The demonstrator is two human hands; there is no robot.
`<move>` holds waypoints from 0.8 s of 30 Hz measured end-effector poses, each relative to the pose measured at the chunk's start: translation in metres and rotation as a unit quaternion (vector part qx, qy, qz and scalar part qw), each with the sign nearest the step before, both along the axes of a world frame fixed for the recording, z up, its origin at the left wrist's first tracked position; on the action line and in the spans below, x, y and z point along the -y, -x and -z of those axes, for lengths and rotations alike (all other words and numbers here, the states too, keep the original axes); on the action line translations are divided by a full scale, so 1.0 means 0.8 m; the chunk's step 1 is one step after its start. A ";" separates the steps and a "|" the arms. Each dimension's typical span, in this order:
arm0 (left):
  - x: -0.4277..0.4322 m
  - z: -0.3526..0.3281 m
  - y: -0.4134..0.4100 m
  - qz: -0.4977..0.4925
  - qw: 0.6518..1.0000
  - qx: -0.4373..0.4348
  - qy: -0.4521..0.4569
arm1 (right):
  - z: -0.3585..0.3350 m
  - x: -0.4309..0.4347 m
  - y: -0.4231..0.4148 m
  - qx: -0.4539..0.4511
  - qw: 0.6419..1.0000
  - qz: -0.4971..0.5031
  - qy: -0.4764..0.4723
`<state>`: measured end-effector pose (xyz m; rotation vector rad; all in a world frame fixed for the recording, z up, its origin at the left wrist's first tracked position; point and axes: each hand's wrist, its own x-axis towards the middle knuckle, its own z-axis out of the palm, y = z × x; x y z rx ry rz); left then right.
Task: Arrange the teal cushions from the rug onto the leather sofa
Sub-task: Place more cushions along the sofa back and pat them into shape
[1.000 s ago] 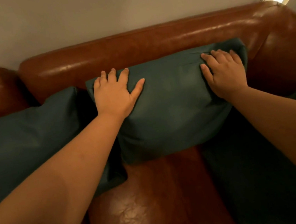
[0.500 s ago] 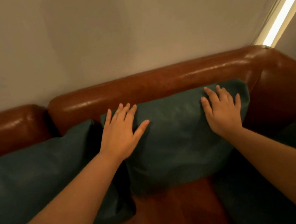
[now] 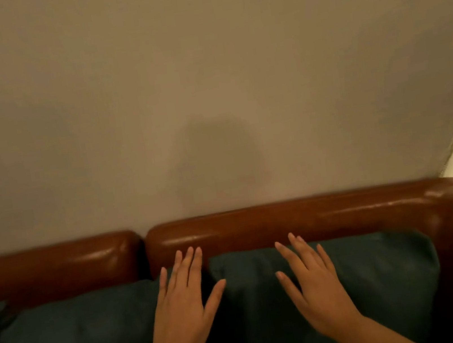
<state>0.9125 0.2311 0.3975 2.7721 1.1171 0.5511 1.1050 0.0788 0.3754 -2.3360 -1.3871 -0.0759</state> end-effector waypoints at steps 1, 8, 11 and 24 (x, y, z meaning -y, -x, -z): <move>-0.006 -0.001 0.015 -0.011 1.000 -0.003 -0.002 | -0.001 -0.007 0.009 -0.005 1.000 -0.011 0.002; -0.079 0.004 0.134 -0.107 0.993 -0.011 0.038 | 0.002 -0.057 0.073 -0.002 0.998 -0.056 0.012; -0.119 0.012 0.179 -0.130 0.990 -0.018 0.057 | 0.010 -0.087 0.103 -0.005 0.997 -0.071 0.003; -0.257 0.070 0.286 0.004 0.986 -0.154 0.067 | 0.035 -0.233 0.274 0.083 0.995 -0.033 0.035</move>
